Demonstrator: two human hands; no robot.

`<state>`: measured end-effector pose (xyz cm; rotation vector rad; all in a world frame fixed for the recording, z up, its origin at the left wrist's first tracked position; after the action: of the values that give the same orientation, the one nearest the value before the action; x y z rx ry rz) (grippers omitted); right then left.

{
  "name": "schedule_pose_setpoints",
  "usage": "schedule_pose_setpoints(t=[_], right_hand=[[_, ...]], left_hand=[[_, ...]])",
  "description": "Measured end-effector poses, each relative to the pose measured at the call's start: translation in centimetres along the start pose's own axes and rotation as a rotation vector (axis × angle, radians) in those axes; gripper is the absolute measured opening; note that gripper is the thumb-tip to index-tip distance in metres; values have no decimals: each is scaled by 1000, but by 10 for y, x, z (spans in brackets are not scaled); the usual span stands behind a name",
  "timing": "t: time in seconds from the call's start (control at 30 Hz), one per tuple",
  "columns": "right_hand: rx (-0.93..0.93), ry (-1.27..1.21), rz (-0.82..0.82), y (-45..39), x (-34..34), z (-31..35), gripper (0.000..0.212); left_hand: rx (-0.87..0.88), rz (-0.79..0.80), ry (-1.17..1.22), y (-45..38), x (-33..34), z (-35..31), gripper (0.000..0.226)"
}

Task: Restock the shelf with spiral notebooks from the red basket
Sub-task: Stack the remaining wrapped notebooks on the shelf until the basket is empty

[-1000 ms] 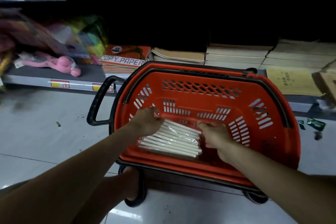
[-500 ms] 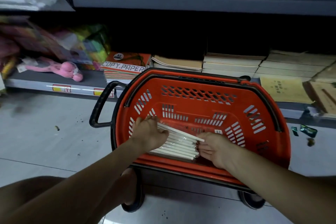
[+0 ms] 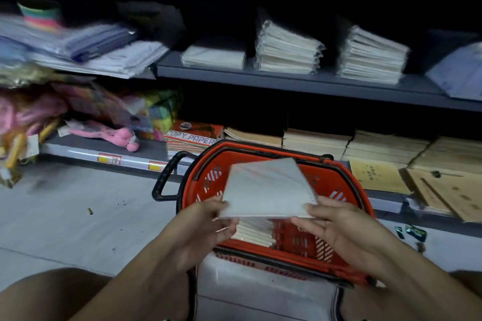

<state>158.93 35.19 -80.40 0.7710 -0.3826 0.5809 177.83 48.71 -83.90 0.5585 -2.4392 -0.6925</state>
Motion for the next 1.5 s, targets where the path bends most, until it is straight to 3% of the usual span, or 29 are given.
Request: schedule_pose_setpoints(t=[0.17,0.3,0.6,0.9,1.07,1.2,1.33,1.5], right_hand=[[-134,100,192,17,39,21,30],[-306,239,208,1,68,25,34],[-342,130,203,-50,105,28,34],[-410,105,243,-143,160,84,28],[-304,9,227,-193,199,116,18],[-243,-21,161,-219,212,119,28],[-428,134,28,-215,200,117,37],[-703,283,-80,-217,193,119,18]], left_hand=[[361,128,-200,42,0,-48,42],[518,41,-155,46,-18,-77,44],[561,-48,-117,16,-53,-111,47],[623,-57,-108,-49,-75,-213,45],[590,-118,-32,-101,-95,-271,38],[601,-192,2,-128,-101,-284,41],[687,-380,81,-122,-107,-260,46],[790,-532,54,-120,-101,-257,39]])
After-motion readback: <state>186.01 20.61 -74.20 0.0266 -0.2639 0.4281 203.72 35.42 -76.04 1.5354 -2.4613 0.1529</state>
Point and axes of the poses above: each hand's wrist, its own y-axis away from the middle knuckle, its own x-axis out of the palm, z = x × y, the point moved 5 cm from there along -y, towards the middle knuckle, and after that the axes turned 12 degrees about -y, right-handed, at the moved point
